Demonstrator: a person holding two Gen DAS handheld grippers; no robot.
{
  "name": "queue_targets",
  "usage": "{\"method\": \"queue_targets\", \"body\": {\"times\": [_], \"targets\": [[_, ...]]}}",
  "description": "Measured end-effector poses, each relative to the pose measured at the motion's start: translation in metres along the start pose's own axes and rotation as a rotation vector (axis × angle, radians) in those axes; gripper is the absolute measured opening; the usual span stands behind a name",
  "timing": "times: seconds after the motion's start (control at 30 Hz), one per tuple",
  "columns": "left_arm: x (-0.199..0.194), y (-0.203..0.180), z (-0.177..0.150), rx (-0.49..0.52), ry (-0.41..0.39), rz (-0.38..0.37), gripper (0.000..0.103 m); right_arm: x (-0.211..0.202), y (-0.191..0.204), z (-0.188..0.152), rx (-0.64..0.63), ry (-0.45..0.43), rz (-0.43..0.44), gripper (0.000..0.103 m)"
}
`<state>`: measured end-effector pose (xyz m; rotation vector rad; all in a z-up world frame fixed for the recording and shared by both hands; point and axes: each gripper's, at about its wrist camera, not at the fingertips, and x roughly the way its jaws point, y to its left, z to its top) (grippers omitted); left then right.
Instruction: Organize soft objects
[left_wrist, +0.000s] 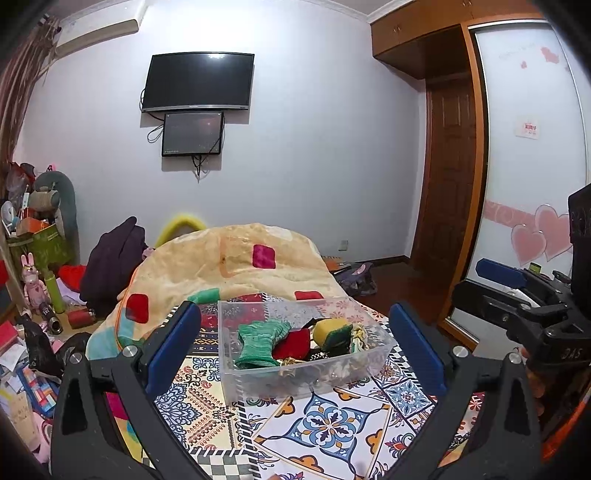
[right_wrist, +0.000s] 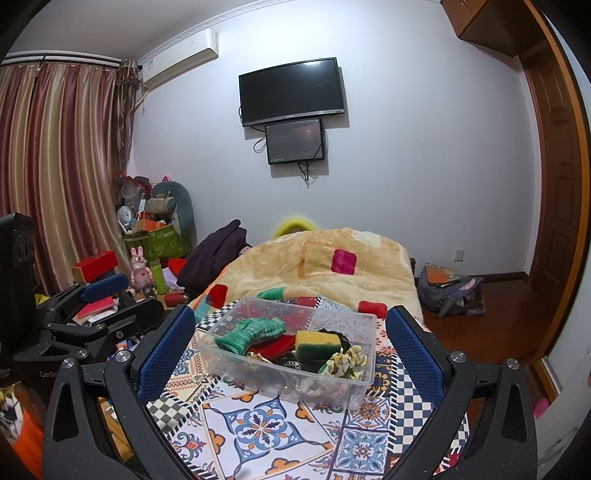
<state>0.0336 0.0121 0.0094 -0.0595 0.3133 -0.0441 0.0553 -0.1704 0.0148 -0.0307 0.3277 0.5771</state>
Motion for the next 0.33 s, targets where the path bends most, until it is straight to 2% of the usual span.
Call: {"method": "queue_targets", "body": {"times": [0.33], "targets": [[-0.0048, -0.0093, 0.0001, 0.034, -0.003, 0.004, 0.103, 0.0063, -0.0031, -0.0039, 0.025, 0.029, 0.013, 0.103]]}}
